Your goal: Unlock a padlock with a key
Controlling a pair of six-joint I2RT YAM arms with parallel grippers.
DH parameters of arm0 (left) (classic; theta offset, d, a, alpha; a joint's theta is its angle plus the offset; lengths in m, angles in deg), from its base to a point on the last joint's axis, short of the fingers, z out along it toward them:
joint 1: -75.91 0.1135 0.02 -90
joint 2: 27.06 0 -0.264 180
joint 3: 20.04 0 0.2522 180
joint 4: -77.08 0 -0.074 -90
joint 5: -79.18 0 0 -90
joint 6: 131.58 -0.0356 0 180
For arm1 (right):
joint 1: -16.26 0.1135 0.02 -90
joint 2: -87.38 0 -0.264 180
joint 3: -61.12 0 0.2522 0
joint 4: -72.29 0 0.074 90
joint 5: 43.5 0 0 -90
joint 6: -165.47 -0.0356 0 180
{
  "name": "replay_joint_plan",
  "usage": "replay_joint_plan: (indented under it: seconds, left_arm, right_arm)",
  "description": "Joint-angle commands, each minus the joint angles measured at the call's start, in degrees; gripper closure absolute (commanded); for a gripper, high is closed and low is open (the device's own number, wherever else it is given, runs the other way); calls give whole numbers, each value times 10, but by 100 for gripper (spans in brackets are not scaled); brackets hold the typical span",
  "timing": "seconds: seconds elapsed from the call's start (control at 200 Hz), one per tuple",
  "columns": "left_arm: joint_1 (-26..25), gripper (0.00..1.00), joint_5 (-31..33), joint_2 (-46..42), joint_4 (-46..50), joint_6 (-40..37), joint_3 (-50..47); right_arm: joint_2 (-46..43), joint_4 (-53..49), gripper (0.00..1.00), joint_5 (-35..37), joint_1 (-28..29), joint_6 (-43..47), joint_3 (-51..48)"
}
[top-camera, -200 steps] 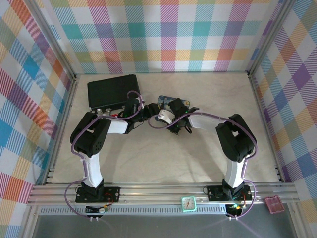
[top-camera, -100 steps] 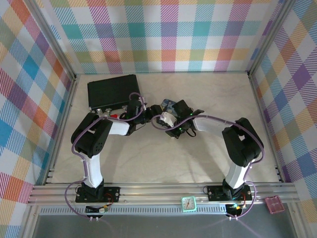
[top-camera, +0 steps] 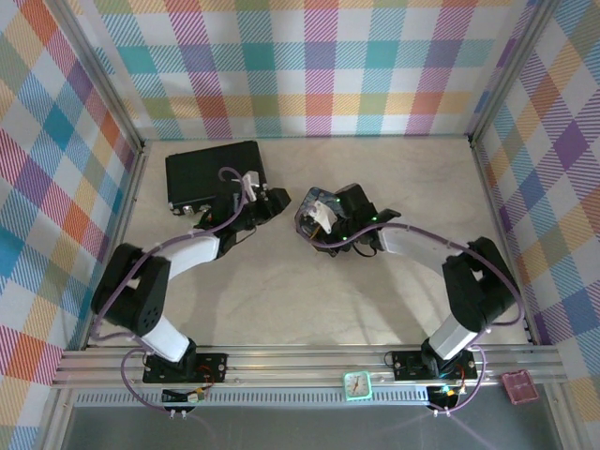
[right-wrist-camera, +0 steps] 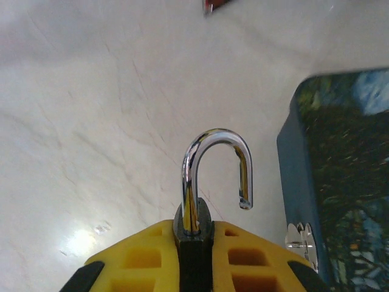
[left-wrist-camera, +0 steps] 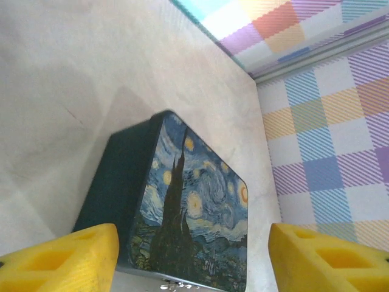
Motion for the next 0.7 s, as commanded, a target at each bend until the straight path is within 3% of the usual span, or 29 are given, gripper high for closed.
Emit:
replay_joint_plan:
  seconds: [0.0, 0.235, 0.49, 0.695]
  left_arm:
    - [12, 28, 63, -63, 133, -78, 11]
    - [29, 3, 196, -178, 281, -160, 1]
    - [67, 0, 287, -259, 346, -178, -49]
    - [88, 0, 372, -290, 370, -196, -69]
  right_arm:
    - [-67, 43, 100, -29, -10, -113, -7]
    - [-163, -107, 100, 189, -68, -328, 5]
    - [-264, -189, 100, 296, -181, -440, -85]
    - [-252, -178, 100, 291, -229, -483, -146]
